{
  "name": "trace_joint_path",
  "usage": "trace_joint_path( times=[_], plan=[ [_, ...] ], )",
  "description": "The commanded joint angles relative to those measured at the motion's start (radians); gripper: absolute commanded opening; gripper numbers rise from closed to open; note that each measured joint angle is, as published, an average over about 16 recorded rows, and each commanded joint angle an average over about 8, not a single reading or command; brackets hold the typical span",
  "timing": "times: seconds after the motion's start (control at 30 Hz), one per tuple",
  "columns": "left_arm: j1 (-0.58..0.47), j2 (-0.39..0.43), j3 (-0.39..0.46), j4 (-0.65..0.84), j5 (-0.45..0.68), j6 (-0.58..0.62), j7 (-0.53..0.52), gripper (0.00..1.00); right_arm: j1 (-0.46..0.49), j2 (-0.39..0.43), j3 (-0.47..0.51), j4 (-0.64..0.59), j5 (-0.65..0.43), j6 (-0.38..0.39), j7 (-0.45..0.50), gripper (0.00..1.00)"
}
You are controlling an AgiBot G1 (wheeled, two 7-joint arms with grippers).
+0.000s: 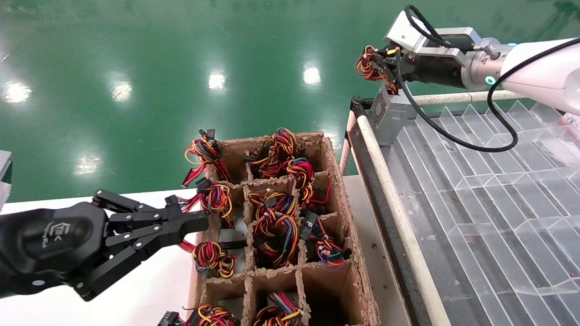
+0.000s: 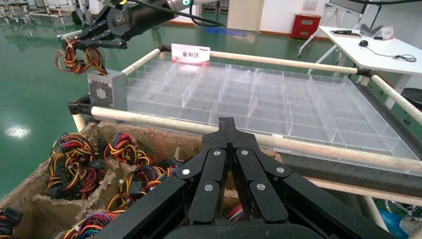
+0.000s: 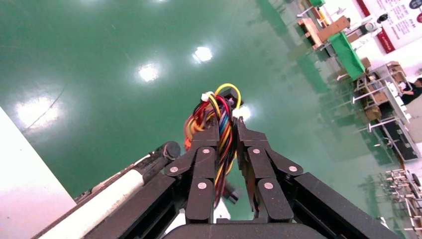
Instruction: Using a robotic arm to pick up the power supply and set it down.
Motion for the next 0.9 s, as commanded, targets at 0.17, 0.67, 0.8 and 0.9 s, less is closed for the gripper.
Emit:
trace_joint_path(
  times=[0.17,0.67,0.8,0.9],
  plan=[
    [0.000,0.000,0.000,0.000,0.000,0.000,0.000,0.00,0.007,0.004,0.001,0.003,0.001,-0.026,0.009,1.00],
    [0.000,0.000,0.000,0.000,0.000,0.000,0.000,0.00,0.038,0.031,0.008,0.022,0.012,-0.187,0.002,1.00],
    [0.000,0.000,0.000,0.000,0.000,0.000,0.000,0.00,0.021,0.053,0.018,0.053,0.036,-0.243,0.010,1.00],
    [0.000,0.000,0.000,0.000,0.000,0.000,0.000,0.00,-0.013,0.074,0.025,0.101,0.063,-0.257,0.038,1.00]
  ],
)
